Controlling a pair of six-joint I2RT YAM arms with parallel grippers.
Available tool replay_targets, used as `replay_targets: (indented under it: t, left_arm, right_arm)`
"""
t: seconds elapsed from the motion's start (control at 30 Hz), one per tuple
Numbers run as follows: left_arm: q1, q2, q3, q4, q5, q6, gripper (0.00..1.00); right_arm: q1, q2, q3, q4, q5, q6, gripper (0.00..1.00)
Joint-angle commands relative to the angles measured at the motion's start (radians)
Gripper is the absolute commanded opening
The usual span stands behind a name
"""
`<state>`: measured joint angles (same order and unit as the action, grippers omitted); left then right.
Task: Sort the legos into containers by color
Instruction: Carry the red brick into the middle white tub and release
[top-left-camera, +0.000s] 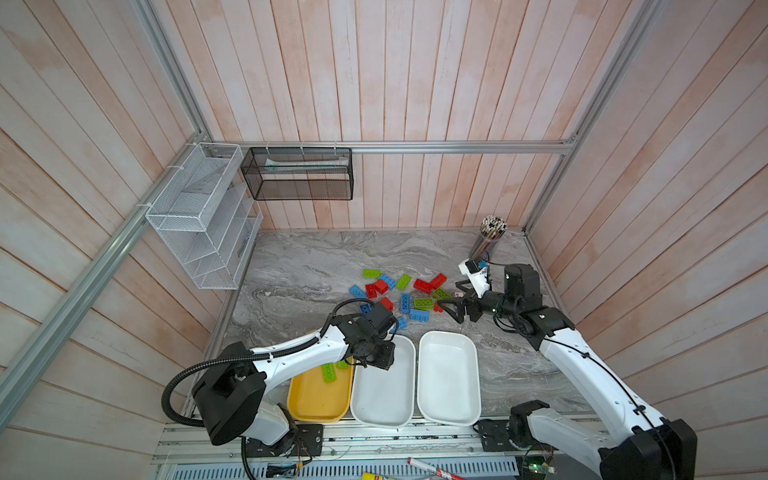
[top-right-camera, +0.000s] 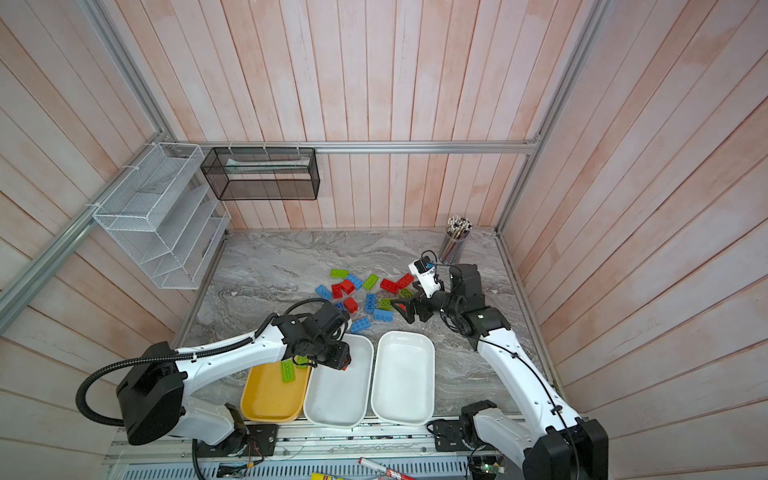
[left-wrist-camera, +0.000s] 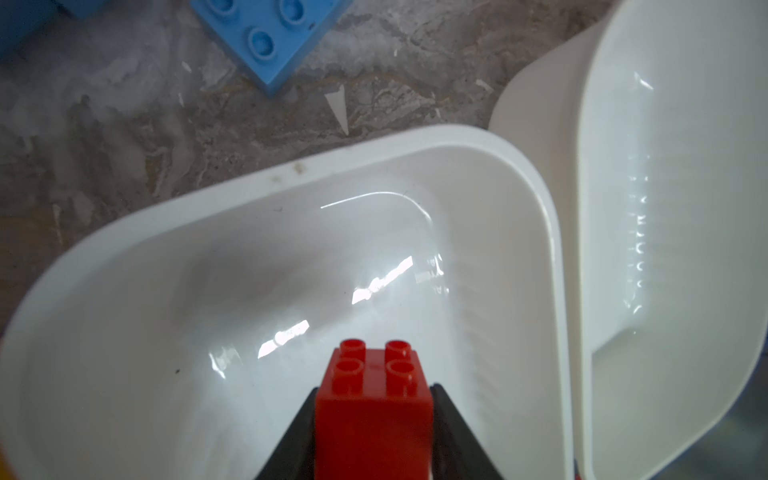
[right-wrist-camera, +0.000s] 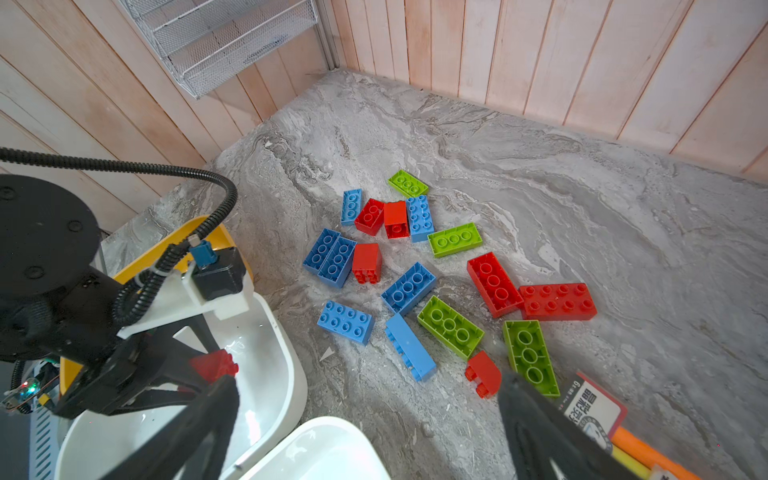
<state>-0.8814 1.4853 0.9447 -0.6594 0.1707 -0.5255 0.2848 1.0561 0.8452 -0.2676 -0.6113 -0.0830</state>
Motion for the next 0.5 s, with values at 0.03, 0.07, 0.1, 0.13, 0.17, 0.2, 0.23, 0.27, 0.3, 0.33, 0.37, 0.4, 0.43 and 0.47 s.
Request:
replay_targets:
  t: [0.03,0.07,0.1,0.13,0.17,0.2,0.23,0.27,0.3,0.33,0.37,0.4,0.43,0.47]
  left_arm:
    - [0.004,-0.005,0.100,-0.064,-0.037,-0.019,0.55]
    - [0.007,-0.013,0.129,-0.093,-0.037,-0.021,0.56]
    - [0.014,-0.023,0.154,-0.120,-0.029,-0.022,0.57]
    - [0.024,-0.030,0.172,-0.137,-0.025,-0.024,0.58]
    - [0.037,-0.042,0.190,-0.154,-0.027,-0.024,0.58]
    - [0.059,-0.051,0.211,-0.167,-0.029,-0.021,0.58]
    - [0.083,-0.058,0.225,-0.168,-0.037,-0.018,0.59]
    - [0.114,-0.065,0.233,-0.153,-0.052,-0.013,0.59]
    - [0.147,-0.066,0.234,-0.128,-0.073,-0.011,0.59]
    - [0.179,-0.060,0.241,-0.109,-0.091,-0.011,0.59]
    - [0.214,-0.046,0.251,-0.079,-0.101,-0.013,0.60]
    - [0.254,-0.028,0.255,-0.044,-0.112,-0.020,0.61]
    - [0.284,-0.011,0.259,-0.013,-0.116,-0.037,0.62]
    - [0.320,0.014,0.266,0.020,-0.104,-0.057,0.62]
  right_arm:
    - [-0.006,-0.029,0.007,-0.046,-0.007,-0.020,0.98]
    - [-0.006,-0.035,0.007,-0.049,-0.003,-0.021,0.98]
    - [-0.006,-0.040,0.004,-0.049,-0.001,-0.020,0.98]
    - [-0.006,-0.043,0.002,-0.048,-0.001,-0.019,0.98]
    - [-0.007,-0.044,-0.001,-0.043,-0.002,-0.016,0.98]
    - [-0.006,-0.045,-0.003,-0.039,-0.006,-0.014,0.98]
    - [-0.008,-0.042,-0.002,-0.034,-0.010,-0.011,0.98]
    - [-0.007,-0.037,0.000,-0.029,-0.014,-0.011,0.98]
    - [-0.007,-0.032,0.002,-0.023,-0.020,-0.008,0.98]
    - [-0.008,-0.027,0.003,-0.017,-0.023,-0.007,0.98]
    - [-0.007,-0.022,0.004,-0.011,-0.029,-0.005,0.98]
    - [-0.008,-0.018,0.006,-0.004,-0.032,-0.002,0.98]
    - [-0.007,-0.014,0.006,0.001,-0.036,0.000,0.98]
    - [-0.008,-0.011,0.006,0.009,-0.039,0.004,0.98]
